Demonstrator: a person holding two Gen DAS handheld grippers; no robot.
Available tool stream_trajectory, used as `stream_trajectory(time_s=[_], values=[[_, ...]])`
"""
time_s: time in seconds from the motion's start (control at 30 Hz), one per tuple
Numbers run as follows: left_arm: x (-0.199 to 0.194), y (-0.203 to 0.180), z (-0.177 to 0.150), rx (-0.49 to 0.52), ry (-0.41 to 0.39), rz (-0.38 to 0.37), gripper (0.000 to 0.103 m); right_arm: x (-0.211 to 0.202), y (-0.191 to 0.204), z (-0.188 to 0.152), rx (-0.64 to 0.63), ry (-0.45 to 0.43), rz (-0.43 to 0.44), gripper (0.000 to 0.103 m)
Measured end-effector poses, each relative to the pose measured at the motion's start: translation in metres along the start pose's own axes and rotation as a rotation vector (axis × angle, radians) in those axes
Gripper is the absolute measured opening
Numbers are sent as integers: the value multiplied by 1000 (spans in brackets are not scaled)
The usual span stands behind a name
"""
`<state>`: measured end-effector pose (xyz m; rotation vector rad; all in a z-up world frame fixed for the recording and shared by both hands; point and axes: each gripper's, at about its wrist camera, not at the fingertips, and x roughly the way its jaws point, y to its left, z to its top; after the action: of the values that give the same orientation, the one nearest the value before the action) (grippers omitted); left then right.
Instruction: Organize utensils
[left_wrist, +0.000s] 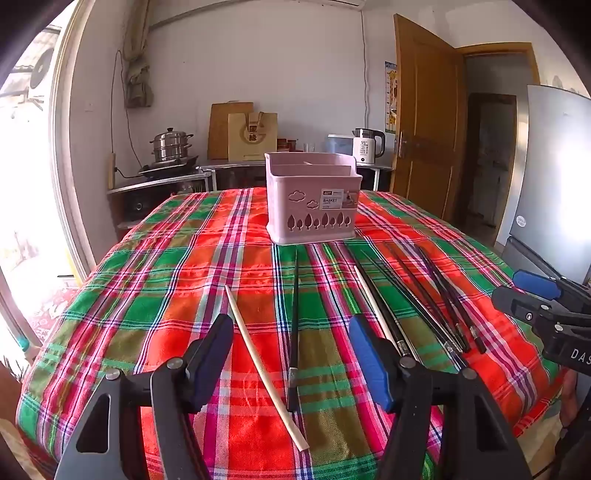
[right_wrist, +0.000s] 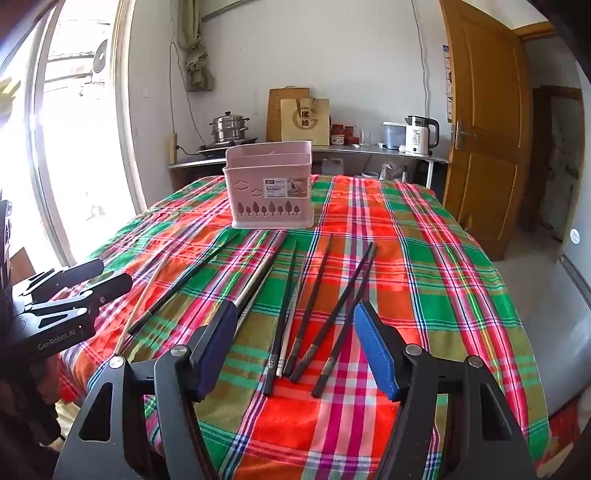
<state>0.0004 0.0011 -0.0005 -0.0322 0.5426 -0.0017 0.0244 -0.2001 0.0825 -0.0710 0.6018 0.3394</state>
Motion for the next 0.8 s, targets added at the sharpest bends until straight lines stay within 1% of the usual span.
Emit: stream_trajectory(time_s=[0.1, 0.13, 0.17, 0.23, 0.3, 0.4, 0.8], values=[[1, 3, 3, -13, 10, -2, 65, -2, 0, 0, 4, -8, 3, 66], [-3, -1, 3, 8, -2, 8, 65, -2, 0, 0, 5, -8, 4, 66], [-4, -2, 3, 9, -2, 7, 65, -3, 0, -1, 7, -7, 3, 66], [0, -6, 3, 17, 9, 12, 65, 0, 0, -1, 7, 1, 7, 66], [2, -4, 5, 8, 16, 8, 65, 0, -1, 0, 8, 2, 8, 66], [1, -3, 1, 1, 5, 4, 65, -1, -1, 1, 8, -1, 8, 66], [1, -2, -1, 0, 9, -1, 65, -4, -1, 1, 6, 2, 3, 66]])
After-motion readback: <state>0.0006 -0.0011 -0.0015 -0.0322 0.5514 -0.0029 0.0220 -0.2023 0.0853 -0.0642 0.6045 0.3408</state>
